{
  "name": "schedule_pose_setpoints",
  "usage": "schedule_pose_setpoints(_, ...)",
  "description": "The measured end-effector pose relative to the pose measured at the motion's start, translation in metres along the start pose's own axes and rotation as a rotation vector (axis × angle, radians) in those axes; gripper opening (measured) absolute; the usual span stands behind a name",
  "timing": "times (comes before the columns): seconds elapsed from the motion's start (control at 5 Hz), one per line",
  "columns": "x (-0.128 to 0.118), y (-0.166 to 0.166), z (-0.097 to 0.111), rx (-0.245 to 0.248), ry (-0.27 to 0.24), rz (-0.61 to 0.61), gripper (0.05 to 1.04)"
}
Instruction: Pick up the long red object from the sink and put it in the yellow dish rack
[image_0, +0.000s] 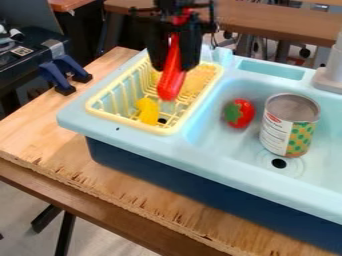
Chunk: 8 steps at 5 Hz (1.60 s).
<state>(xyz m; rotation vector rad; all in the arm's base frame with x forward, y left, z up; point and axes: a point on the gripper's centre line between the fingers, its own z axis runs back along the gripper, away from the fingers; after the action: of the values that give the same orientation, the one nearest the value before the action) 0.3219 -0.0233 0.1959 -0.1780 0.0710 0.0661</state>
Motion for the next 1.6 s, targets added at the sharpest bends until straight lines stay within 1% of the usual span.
schedule_pose_setpoints(0.2,0.006,0.007,-0.013,0.001,-0.031,-0.002,0.561)
schedule_pose_setpoints(0.4,0.010,0.016,-0.014,0.011,-0.054,0.023,0.561)
schedule_pose_setpoints(0.6,0.017,0.029,-0.021,-0.023,-0.055,0.060,0.561)
schedule_pose_setpoints(1.0,0.026,0.037,-0.040,-0.071,-0.014,0.107,0.561)
schedule_pose_setpoints(1.2,0.031,0.031,-0.053,-0.116,0.017,0.114,0.561)
schedule_pose_setpoints(1.4,0.037,0.019,-0.056,-0.141,0.016,0.096,0.561)
schedule_pose_setpoints(1.6,0.038,0.017,-0.062,-0.147,0.032,0.103,0.561)
